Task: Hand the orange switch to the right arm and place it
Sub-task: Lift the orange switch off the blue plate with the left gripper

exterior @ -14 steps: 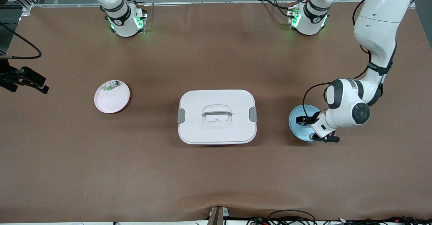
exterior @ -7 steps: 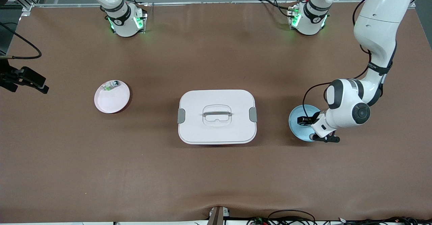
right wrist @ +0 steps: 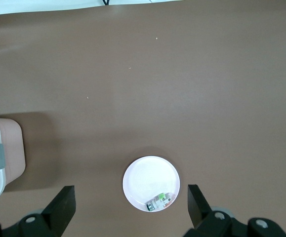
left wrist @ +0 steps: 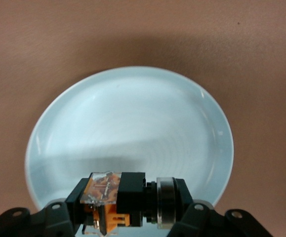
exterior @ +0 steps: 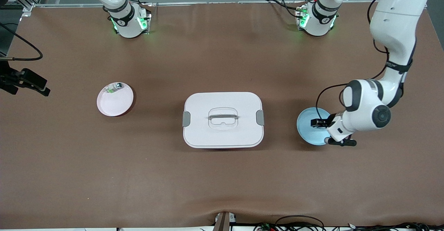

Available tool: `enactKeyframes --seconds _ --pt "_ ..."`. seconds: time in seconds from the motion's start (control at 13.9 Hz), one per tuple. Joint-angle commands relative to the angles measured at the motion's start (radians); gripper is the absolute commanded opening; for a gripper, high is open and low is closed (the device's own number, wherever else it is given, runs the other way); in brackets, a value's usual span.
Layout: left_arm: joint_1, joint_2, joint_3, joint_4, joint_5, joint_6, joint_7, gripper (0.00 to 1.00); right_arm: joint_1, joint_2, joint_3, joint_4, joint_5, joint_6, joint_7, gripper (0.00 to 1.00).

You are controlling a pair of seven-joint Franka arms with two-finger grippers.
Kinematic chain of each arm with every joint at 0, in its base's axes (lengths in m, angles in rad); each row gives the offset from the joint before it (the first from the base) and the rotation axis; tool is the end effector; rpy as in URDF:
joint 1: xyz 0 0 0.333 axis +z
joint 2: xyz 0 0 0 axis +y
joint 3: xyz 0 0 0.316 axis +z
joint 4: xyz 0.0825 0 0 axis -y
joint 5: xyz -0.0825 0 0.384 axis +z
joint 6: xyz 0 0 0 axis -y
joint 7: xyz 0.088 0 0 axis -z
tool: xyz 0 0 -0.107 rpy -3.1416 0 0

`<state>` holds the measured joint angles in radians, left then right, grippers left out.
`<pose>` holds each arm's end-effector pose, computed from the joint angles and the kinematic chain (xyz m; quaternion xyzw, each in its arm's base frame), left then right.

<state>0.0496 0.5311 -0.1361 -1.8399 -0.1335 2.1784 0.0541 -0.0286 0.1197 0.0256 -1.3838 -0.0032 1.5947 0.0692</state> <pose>0.6221 -0.0547 0.2271 0.9916 -0.0207 -0.0959 0.0844 0.5946 -0.0032 0.6465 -0.9983 0.0363 -0.0456 0.0014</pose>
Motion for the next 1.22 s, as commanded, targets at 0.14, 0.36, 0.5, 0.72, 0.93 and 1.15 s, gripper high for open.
enactKeyframes --seconds 0.14,0.36,0.5,0.72,0.93,1.15 --pt "0.024 -0.187 -0.002 -0.013 -0.131 -0.224 -0.143 0.26 -0.002 -0.012 -0.006 -0.009 0.003 0.005 0.009 1.0" --pt "0.024 -0.264 -0.002 0.008 -0.219 -0.316 -0.343 0.24 -0.008 -0.011 -0.007 -0.009 0.006 0.005 0.011 1.0" --pt "0.023 -0.283 -0.002 0.056 -0.303 -0.36 -0.594 0.24 -0.008 -0.008 -0.007 -0.009 0.005 0.007 0.011 1.0" --pt "0.018 -0.286 -0.014 0.137 -0.44 -0.402 -0.85 0.24 -0.014 -0.003 -0.007 -0.008 -0.003 0.007 0.009 1.0" --pt "0.016 -0.298 -0.017 0.188 -0.612 -0.402 -1.058 0.24 -0.014 0.011 -0.007 -0.008 -0.015 0.017 0.004 1.0" --pt "0.013 -0.299 -0.069 0.261 -0.643 -0.393 -1.3 0.24 -0.001 0.037 -0.007 -0.011 -0.035 0.011 0.0 1.0"
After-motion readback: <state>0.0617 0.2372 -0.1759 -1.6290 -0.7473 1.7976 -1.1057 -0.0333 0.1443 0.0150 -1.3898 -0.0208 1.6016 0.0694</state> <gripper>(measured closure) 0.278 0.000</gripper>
